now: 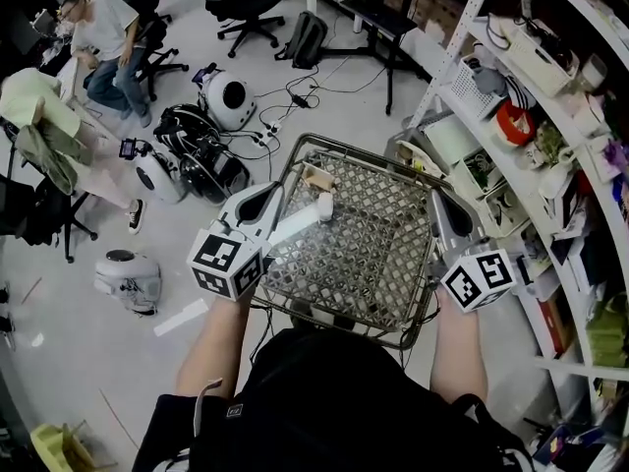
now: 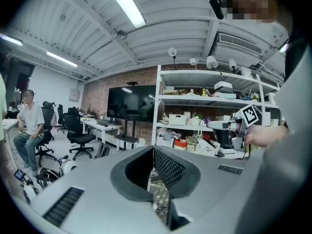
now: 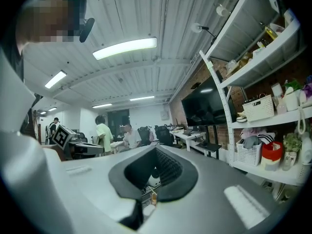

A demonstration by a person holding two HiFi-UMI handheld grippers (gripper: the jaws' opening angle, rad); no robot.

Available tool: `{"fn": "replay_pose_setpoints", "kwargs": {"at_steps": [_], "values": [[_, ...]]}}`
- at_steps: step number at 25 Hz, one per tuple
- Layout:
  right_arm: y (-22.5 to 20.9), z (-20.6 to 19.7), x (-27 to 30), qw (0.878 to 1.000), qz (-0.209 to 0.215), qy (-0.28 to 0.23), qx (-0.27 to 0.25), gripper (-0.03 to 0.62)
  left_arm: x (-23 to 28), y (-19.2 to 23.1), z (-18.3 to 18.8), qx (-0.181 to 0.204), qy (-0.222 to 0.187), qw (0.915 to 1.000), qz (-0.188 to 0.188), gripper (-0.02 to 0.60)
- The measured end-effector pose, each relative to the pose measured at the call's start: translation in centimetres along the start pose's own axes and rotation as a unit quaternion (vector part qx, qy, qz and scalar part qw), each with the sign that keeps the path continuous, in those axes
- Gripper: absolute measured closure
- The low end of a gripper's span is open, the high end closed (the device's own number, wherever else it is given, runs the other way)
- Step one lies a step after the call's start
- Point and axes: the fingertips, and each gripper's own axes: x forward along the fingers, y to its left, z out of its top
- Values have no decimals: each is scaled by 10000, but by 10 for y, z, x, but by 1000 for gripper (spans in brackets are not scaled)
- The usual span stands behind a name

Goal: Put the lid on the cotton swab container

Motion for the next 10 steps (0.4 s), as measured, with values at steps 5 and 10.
{"fn": "replay_pose_setpoints", "kwargs": {"at_steps": [5, 10], "values": [[4, -5, 6, 9999, 28, 107, 48, 586, -2, 4, -4, -25, 51, 10000, 13, 575], [9, -10, 13, 9998, 26, 206, 42, 586, -3, 11, -5, -23, 56, 10000, 42, 575]]}}
